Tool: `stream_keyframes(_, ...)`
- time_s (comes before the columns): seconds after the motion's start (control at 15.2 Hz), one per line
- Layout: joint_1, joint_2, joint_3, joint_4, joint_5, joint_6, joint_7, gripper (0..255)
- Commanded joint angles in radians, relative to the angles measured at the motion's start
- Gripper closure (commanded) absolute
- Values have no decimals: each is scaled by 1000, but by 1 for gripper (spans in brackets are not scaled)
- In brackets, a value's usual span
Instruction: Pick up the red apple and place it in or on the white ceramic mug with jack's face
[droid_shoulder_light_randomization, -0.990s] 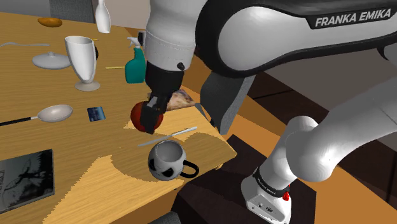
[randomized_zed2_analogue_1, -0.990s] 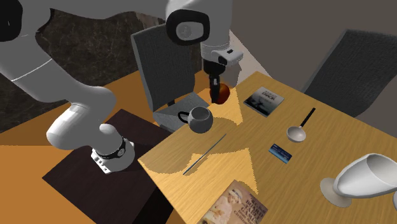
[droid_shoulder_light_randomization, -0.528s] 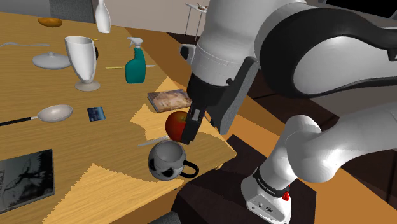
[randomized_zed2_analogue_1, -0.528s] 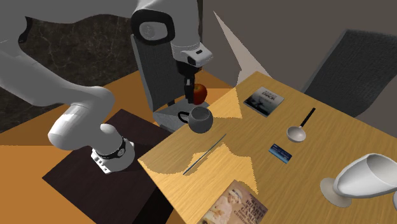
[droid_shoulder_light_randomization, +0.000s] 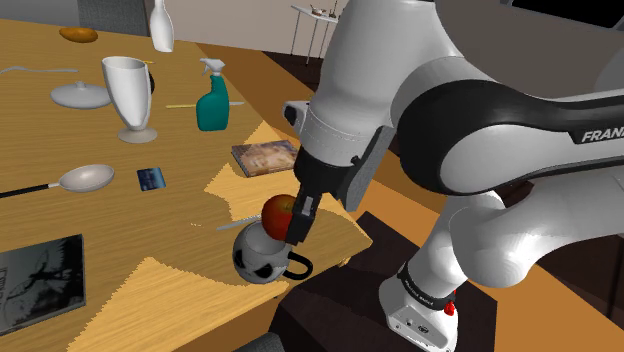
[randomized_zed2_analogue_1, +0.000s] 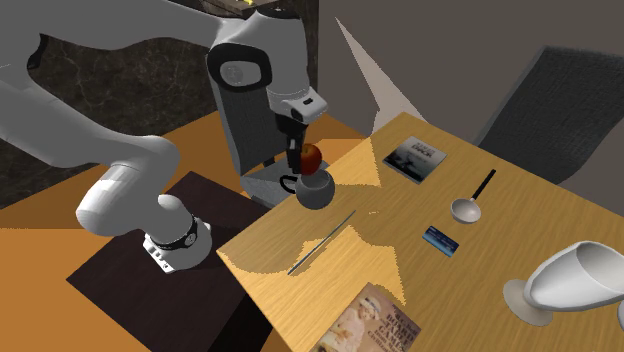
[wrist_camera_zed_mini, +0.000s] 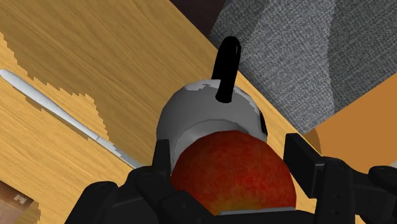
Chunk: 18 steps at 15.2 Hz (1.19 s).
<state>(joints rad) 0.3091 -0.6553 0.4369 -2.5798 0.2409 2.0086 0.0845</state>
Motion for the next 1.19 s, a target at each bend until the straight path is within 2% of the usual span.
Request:
stream_keyframes(0.0, 1, 10, 7, -21, 4, 31, 1, 255)
stream_keyframes(0.26, 2, 27, 20, -55, 11, 83, 2, 255)
stream_keyframes(0.73, 2, 27, 20, -55, 11, 83, 2, 255)
stream_keyframes(0.79, 2, 28, 20, -55, 11, 83, 2, 0)
stream_keyframes(1.12, 2, 27, 20, -55, 11, 83, 2, 0)
